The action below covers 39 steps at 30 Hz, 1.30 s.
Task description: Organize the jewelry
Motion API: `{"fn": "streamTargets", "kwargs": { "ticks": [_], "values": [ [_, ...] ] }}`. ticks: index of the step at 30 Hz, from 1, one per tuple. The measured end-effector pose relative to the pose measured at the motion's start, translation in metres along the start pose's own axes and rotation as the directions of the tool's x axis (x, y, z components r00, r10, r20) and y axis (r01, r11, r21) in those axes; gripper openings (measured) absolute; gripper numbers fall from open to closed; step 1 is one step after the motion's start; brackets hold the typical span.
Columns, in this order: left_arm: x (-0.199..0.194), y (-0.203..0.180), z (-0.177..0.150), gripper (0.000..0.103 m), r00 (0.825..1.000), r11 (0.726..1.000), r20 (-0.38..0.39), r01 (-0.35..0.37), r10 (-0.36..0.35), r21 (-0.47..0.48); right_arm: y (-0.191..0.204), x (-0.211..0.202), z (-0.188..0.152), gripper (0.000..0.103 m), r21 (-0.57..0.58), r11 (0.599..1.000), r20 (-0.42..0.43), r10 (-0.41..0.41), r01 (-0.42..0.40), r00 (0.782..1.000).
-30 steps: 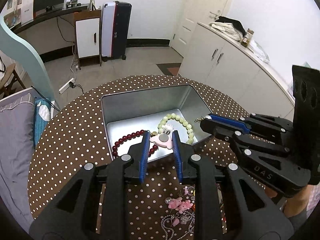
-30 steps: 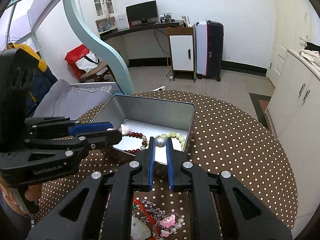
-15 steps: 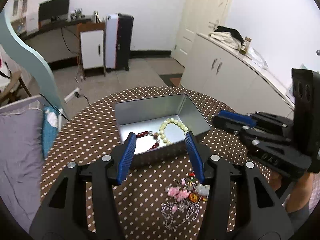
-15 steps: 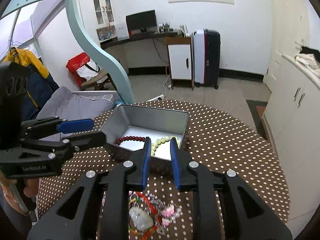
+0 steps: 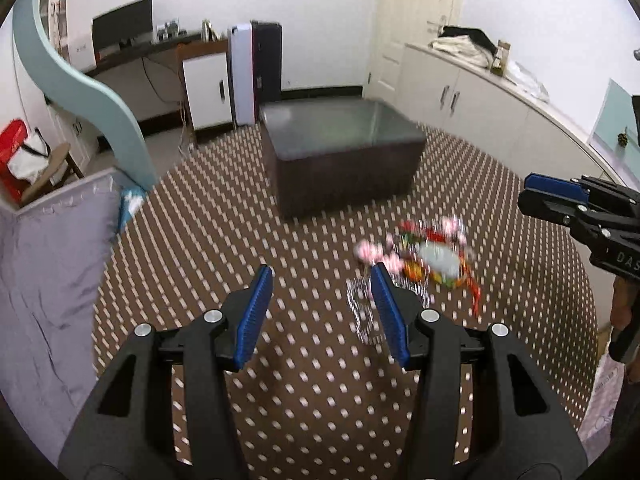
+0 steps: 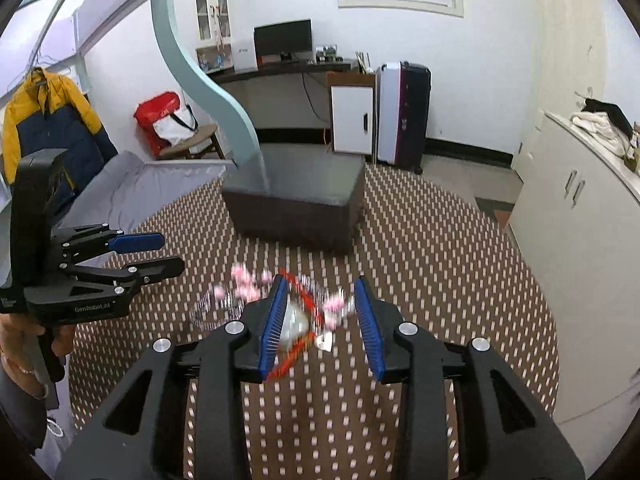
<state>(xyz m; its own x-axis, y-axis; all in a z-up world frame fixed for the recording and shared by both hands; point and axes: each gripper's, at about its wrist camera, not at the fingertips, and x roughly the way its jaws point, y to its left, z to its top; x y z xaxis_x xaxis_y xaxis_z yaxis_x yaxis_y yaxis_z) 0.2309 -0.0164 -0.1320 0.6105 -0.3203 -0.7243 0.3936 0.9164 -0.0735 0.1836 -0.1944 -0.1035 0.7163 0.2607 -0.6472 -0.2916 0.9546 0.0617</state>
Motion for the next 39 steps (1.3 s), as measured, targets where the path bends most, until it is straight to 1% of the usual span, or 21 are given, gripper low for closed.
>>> {"fn": "streamTargets", "kwargs": {
  "ticks": [2, 4, 8, 11, 14, 18, 19, 22, 25, 26, 27, 31, 37, 39],
  "values": [
    [0.005, -0.001, -0.007, 0.051, 1.000, 1.000, -0.016, 0.003, -0.003, -0.005, -0.001, 0.003, -0.010, 0.033, 0.014, 1.000, -0.019, 0.008, -0.008, 1.000],
    [0.011, -0.002, -0.013, 0.051, 0.999, 1.000, -0.031, -0.009, 0.009, -0.005, -0.002, 0.005, -0.018, 0.034, 0.025, 1.000, -0.033, 0.017, -0.016, 0.999],
    [0.023, -0.008, -0.017, 0.051, 0.998, 1.000, -0.055, -0.019, 0.018, -0.005, -0.001, 0.008, -0.028, 0.034, 0.040, 0.999, -0.050, 0.026, -0.024, 0.998],
    [0.030, -0.014, -0.020, 0.051, 0.997, 0.999, -0.076, -0.033, 0.034, 0.016, -0.003, 0.009, -0.031, 0.035, 0.047, 0.999, -0.056, 0.027, -0.024, 0.998],
    [0.034, -0.019, -0.021, 0.051, 0.996, 0.998, -0.076, -0.049, 0.052, 0.042, -0.004, 0.010, -0.032, 0.035, 0.051, 0.999, -0.058, 0.022, -0.019, 0.998],
    [0.036, -0.019, -0.018, 0.050, 0.996, 0.998, -0.077, -0.048, 0.050, 0.037, -0.002, 0.012, -0.031, 0.036, 0.046, 0.999, -0.058, 0.024, -0.021, 0.998],
    [0.036, -0.020, -0.018, 0.048, 0.995, 0.998, -0.077, -0.053, 0.056, 0.044, -0.001, 0.013, -0.030, 0.036, 0.043, 0.999, -0.059, 0.025, -0.022, 0.998],
    [0.036, -0.021, -0.016, 0.033, 0.995, 0.996, -0.077, -0.051, 0.056, 0.067, 0.000, 0.016, -0.031, 0.036, 0.040, 0.999, -0.062, 0.026, -0.024, 0.998],
    [0.037, -0.023, -0.014, 0.009, 0.997, 0.996, -0.072, -0.032, 0.037, 0.081, 0.001, 0.019, -0.030, 0.038, 0.036, 0.999, -0.067, 0.026, -0.023, 0.997],
    [0.037, -0.021, -0.014, 0.005, 0.997, 0.997, -0.067, -0.036, 0.041, 0.075, 0.001, 0.019, -0.030, 0.038, 0.033, 0.999, -0.069, 0.024, -0.022, 0.997],
    [0.036, -0.020, -0.013, 0.005, 0.997, 0.997, -0.060, -0.041, 0.045, 0.065, 0.001, 0.019, -0.030, 0.038, 0.031, 0.999, -0.070, 0.025, -0.022, 0.997],
    [0.023, -0.007, -0.009, 0.005, 1.000, 1.000, -0.014, 0.021, -0.021, -0.002, 0.003, 0.020, -0.031, 0.038, 0.026, 0.999, -0.073, 0.023, -0.021, 0.997],
    [0.003, 0.008, -0.004, 0.005, 0.998, 0.997, 0.025, 0.062, -0.060, -0.046, 0.013, 0.020, -0.026, 0.038, 0.001, 0.999, -0.064, 0.041, -0.041, 0.997],
    [-0.007, 0.014, -0.005, 0.005, 0.997, 0.996, 0.041, 0.063, -0.061, -0.061, 0.017, 0.022, -0.024, 0.038, -0.009, 0.999, -0.063, 0.044, -0.044, 0.997]
  ]
}}
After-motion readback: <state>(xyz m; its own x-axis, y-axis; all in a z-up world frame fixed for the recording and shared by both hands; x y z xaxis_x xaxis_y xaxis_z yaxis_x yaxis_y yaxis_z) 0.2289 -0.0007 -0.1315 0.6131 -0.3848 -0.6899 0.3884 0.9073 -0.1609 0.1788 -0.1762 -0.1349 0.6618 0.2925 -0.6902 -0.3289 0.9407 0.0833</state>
